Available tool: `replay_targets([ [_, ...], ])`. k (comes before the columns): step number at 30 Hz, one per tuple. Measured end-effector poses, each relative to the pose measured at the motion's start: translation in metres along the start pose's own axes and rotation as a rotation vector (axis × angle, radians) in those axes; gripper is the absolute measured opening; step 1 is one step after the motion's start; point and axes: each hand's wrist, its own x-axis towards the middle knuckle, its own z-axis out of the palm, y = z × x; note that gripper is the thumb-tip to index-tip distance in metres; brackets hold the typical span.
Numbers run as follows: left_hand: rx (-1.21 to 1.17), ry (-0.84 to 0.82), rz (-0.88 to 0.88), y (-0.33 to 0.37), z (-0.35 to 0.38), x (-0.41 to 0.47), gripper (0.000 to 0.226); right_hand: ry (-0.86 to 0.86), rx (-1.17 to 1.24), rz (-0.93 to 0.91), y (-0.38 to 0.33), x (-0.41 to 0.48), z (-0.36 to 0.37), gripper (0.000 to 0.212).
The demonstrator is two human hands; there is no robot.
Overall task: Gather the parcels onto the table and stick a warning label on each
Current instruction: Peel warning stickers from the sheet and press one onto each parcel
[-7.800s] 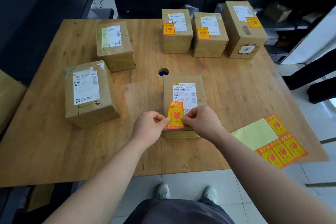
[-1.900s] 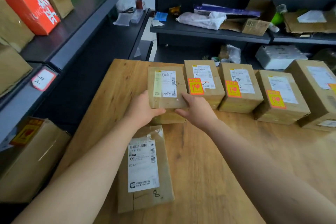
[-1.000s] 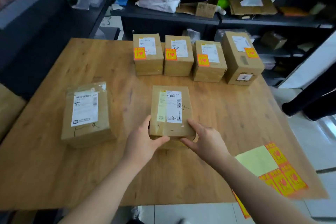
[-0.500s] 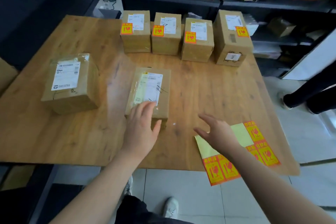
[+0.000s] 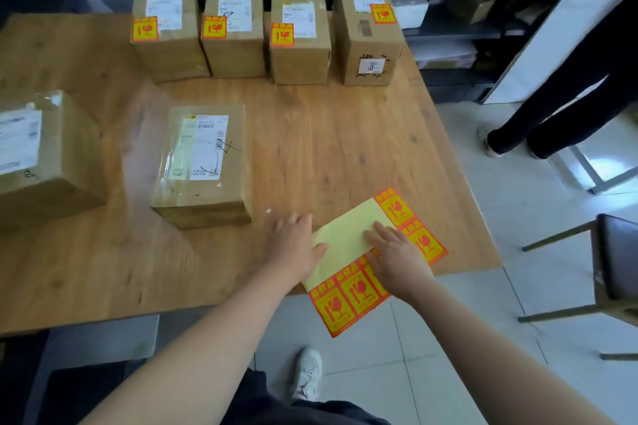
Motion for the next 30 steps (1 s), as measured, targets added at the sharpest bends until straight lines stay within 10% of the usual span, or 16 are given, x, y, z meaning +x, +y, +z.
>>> replay_targets([
  [16,-0.369,0.005,-0.079,0.033,0.009,0.027,0.033,0.074,0.021,-0.048,0.011,0.021,-0.001,0.043],
  [30,-0.806,0.037,-0.071,0.033,0.017,0.033,0.021,0.352,0.726,0.086,-0.015,0.039,-0.011,0.018],
])
